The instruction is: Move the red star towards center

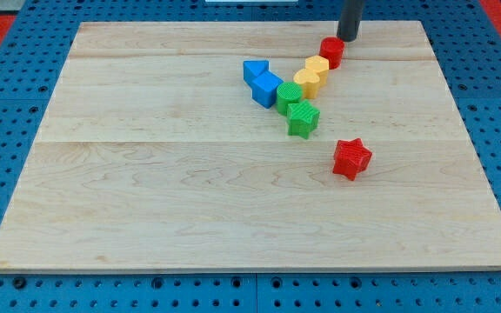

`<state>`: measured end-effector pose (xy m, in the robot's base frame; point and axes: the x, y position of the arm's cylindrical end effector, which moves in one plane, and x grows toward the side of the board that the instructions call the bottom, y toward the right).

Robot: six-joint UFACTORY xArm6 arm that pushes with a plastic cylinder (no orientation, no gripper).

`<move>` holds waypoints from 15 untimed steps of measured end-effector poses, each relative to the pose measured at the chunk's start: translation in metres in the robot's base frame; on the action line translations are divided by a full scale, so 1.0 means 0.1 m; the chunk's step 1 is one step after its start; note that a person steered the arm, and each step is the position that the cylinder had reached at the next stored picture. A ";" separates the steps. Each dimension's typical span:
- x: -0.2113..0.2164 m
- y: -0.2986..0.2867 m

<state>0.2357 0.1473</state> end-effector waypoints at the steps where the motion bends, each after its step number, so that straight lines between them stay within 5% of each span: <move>1: 0.17 -0.10; 3: 0.29 -0.15; 6: 0.56 0.56; 8: 2.09 0.73; 9: 2.48 0.62; 12: 2.64 -0.26; 15: 2.50 0.40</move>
<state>0.4859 0.1869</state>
